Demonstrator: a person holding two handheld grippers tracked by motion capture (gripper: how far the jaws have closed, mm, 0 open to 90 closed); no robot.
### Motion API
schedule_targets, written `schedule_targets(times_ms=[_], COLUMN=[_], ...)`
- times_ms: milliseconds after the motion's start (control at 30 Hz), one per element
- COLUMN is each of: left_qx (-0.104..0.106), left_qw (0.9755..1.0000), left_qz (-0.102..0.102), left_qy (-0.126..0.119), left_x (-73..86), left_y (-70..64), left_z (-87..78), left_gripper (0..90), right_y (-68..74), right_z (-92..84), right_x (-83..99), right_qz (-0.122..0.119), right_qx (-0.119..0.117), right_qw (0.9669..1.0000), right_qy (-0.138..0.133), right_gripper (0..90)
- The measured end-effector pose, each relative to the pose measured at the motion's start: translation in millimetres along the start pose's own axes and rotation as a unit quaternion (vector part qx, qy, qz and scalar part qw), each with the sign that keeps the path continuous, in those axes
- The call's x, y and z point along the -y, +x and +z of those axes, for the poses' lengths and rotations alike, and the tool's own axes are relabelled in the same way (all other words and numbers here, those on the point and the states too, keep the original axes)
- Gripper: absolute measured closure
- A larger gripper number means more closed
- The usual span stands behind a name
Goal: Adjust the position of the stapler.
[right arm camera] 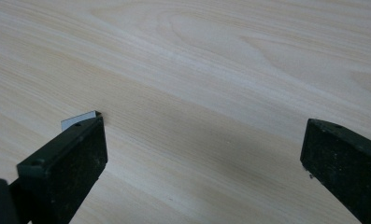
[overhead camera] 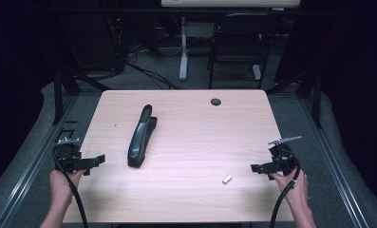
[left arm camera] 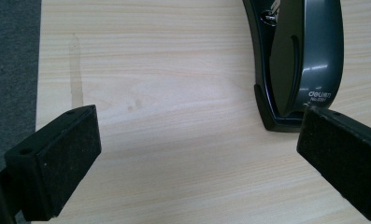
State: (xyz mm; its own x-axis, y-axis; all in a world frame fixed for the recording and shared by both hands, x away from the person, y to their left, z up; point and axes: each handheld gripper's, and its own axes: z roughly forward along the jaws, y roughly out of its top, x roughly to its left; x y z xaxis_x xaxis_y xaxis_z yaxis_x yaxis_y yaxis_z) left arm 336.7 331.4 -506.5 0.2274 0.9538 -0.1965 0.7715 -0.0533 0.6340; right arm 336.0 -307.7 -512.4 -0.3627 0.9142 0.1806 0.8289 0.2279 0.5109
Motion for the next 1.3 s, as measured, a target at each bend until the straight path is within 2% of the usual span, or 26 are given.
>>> schedule_targets(times_ms=[300, 533, 900, 1067, 1133, 1300], left_qx=[0.001, -0.002, -0.001, -0.005, -0.006, -0.013], left_qw=[1.0, 1.0, 1.0, 0.9999, 0.9999, 0.9997], left_qz=[0.0, 0.007, 0.006, 0.005, 0.011, 0.02], left_qy=[0.001, -0.001, 0.003, 0.008, 0.01, 0.009], left_x=[0.0, -1.5, -10.1, -12.0, -13.6, -17.9], left_y=[-0.4, -6.5, -16.7, -23.6, -28.9, -38.5], left_z=[-0.1, 0.5, 10.5, 11.5, 11.6, 12.6], left_gripper=[0.0, 0.0, 0.0, 0.0, 0.0, 0.0], right_y=[1.8, 2.0, 2.3, 3.3, 3.6, 1.8], right_z=[1.3, -1.4, -3.6, -3.6, -4.1, -5.1], right_x=[-0.4, 0.4, 4.0, 3.7, 4.3, 4.6], right_qz=[-0.002, -0.002, -0.002, -0.002, 0.004, 0.001], right_qx=[-0.002, -0.001, 0.002, 0.003, 0.001, -0.001], right_qw=[1.0, 1.0, 1.0, 1.0, 1.0, 1.0], right_qy=[-0.002, 0.0, 0.005, 0.007, 0.005, 0.007], right_gripper=[1.0, 1.3, 0.8, 0.3, 0.1, 0.1])
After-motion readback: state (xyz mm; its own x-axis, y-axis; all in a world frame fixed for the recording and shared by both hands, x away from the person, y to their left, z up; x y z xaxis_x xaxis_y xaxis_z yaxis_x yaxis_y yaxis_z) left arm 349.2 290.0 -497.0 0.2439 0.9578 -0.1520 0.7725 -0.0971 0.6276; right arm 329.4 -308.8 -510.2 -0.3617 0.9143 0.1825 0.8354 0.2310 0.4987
